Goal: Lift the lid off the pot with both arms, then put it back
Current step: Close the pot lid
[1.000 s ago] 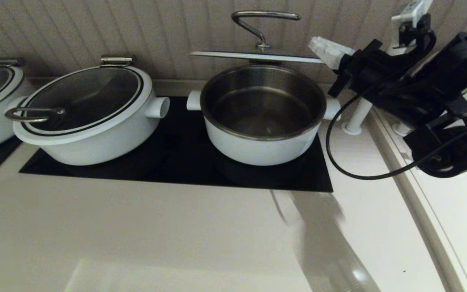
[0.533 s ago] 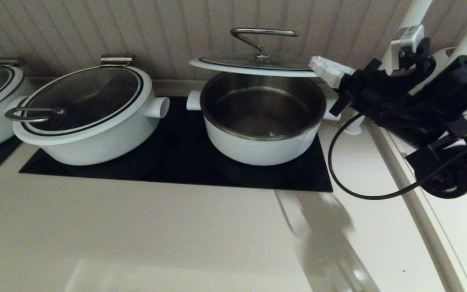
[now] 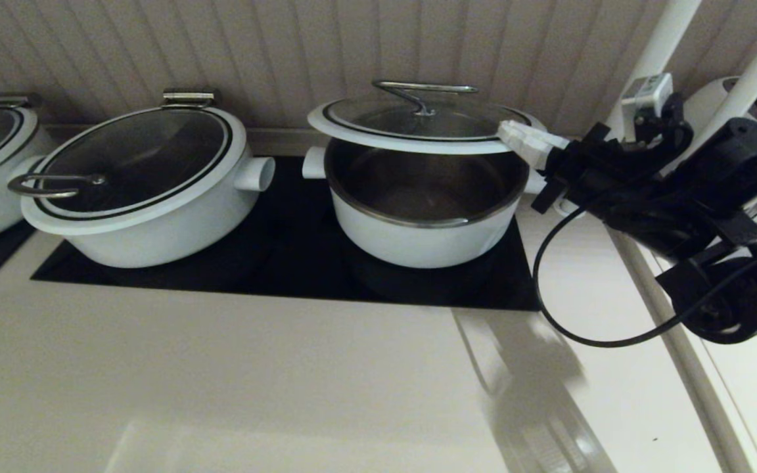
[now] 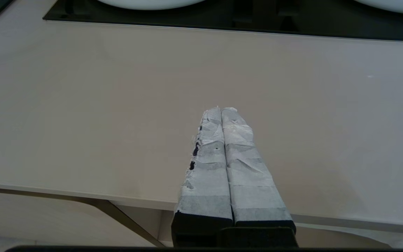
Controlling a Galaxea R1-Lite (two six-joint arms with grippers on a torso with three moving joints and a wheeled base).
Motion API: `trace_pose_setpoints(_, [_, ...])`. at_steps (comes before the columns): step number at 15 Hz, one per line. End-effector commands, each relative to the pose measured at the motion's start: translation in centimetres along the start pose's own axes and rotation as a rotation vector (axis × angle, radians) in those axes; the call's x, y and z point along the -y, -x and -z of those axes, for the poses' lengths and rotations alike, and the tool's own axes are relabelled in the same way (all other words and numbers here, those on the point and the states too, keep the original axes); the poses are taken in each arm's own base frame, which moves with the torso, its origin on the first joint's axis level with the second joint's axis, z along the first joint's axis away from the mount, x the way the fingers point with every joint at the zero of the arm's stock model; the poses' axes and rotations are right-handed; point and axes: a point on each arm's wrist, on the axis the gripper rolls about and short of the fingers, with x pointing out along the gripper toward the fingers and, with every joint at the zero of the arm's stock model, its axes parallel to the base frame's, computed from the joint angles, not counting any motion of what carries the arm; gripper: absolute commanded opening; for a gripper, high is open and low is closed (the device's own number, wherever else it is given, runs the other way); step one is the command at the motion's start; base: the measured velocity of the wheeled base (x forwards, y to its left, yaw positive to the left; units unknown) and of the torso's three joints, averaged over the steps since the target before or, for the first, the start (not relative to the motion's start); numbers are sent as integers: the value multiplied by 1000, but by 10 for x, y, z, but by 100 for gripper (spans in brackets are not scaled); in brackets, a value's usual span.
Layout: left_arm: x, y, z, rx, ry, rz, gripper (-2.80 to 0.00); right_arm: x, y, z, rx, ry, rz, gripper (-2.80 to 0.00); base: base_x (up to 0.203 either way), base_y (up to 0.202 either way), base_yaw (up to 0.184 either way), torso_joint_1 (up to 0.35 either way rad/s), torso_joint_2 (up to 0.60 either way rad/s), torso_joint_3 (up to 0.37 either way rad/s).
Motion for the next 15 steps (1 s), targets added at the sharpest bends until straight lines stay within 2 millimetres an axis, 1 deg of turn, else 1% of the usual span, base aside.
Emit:
trace_pose_setpoints(1, [0,0,0,1,1,0,-280,-1,0,3,-3,-2,-4,-280,0,0,0,0,0,0])
trace_pose_setpoints(8, [0,0,0,1,1,0,-280,-1,-2,19,-34,-16,-8,-280,0,0,0,0,0,0])
trace_pose_setpoints(15, [0,0,0,1,1,0,-280,-4,-2,39,-78,-23,-14,-280,0,0,0,0,0,0])
